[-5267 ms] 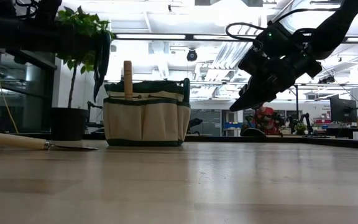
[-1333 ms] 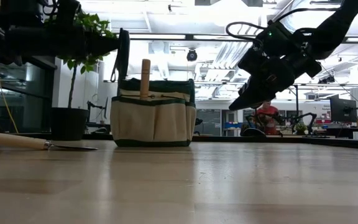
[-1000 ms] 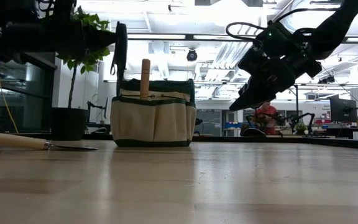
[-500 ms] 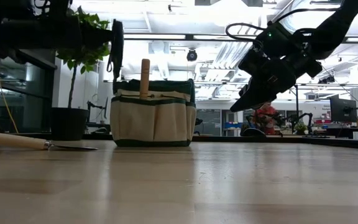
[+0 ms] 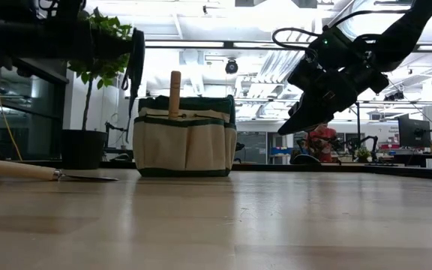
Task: Pick & Place Garden tools in Gardening bag
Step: Put the shear scissor into the gardening bag
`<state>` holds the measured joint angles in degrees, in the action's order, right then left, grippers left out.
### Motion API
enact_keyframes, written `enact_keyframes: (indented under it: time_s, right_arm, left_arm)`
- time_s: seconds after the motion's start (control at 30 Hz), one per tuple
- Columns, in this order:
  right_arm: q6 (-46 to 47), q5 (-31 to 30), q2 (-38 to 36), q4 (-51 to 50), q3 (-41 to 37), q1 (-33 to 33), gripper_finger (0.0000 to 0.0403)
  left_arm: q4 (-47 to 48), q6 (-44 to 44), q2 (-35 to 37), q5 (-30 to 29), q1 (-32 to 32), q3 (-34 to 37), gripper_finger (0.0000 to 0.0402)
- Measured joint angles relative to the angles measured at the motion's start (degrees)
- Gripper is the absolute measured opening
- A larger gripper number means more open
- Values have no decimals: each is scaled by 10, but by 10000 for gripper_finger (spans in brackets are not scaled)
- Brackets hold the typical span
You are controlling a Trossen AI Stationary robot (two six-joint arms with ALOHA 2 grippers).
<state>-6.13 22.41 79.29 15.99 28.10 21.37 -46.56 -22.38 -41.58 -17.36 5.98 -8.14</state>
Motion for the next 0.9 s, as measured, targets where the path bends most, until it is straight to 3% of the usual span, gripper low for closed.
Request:
enact_keyframes:
  time_s: [0.17,0.57,0.9]
  right_arm:
    - [1,0,0,0,0,0,3]
    - [1,0,0,1,0,0,3]
    - [0,0,0,3,0,0,3]
  left_arm:
    - [27,41,0,-56,0,0,35]
    - [35,166,-11,-115,0,0,35]
    - [-47,178,-48,-123,0,0,35]
